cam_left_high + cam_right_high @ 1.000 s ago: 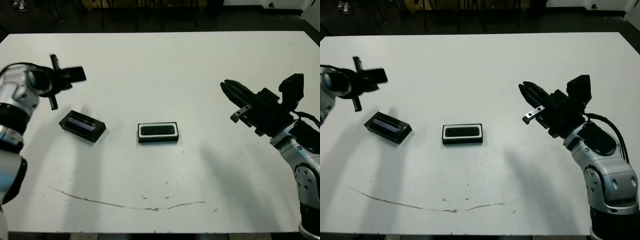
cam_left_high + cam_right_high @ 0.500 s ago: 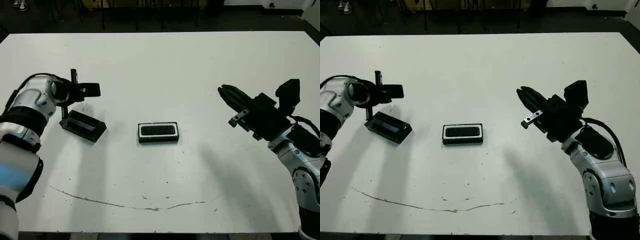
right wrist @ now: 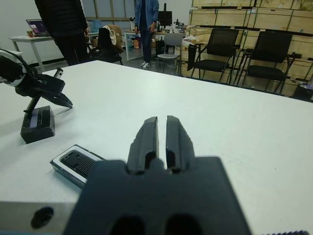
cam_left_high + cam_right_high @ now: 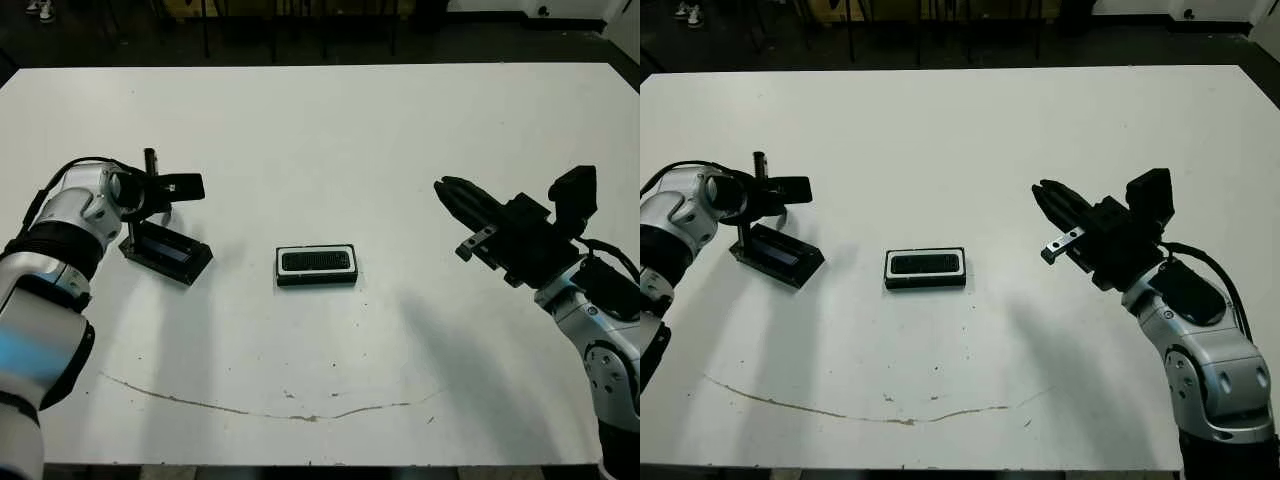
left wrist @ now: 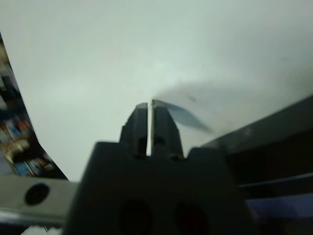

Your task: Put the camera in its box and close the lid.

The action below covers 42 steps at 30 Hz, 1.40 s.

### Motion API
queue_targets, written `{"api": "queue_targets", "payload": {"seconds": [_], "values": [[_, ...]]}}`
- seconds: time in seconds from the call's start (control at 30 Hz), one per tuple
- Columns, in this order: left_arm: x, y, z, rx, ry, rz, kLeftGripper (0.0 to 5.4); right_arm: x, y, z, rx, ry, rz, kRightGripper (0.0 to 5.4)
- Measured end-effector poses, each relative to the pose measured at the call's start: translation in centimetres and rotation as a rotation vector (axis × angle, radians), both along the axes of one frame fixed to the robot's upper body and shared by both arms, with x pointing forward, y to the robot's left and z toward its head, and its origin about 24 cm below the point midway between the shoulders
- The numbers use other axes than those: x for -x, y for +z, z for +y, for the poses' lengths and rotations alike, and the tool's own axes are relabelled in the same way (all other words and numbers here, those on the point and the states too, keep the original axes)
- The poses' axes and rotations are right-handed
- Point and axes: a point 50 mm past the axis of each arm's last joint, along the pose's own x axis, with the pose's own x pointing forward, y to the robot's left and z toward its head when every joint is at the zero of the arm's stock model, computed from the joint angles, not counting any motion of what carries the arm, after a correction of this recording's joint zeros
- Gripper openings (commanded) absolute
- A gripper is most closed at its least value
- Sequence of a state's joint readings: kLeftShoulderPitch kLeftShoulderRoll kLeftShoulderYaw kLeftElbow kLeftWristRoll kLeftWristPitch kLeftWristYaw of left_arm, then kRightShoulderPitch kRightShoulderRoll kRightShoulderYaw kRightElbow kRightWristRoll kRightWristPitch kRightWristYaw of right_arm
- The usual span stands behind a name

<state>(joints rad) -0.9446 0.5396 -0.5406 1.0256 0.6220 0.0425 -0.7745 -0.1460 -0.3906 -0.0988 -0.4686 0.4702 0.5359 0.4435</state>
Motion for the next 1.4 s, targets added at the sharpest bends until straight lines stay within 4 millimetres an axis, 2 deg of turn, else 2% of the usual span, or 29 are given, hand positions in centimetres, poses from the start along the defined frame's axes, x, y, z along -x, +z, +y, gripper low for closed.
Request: {"api": "queue_targets", "payload": {"seconds": [0.23, 0.4, 0.77, 1.4], "values": [[1.1, 0.5, 1.2, -0.008, 0.000, 0.054, 0.00, 0.2, 0.0, 0.0, 0.000, -0.007, -0.003, 0.01], [3.4, 1.0, 1.9, 0.037, -0.117, 0.101, 0.00, 0.3, 0.0, -0.2, -0.002, -0.017, -0.002, 0.01], [7.5, 1.5, 0.9, 0.137, -0.223, 0.200, 0.00, 0.3, 0.0, -0.5, 0.003, -0.033, 0.010, 0.01], [11.8, 1.8, 0.7, 0.210, -0.230, 0.277, 0.00, 0.5, -0.2, -0.7, 0.011, -0.042, 0.018, 0.01]]}}
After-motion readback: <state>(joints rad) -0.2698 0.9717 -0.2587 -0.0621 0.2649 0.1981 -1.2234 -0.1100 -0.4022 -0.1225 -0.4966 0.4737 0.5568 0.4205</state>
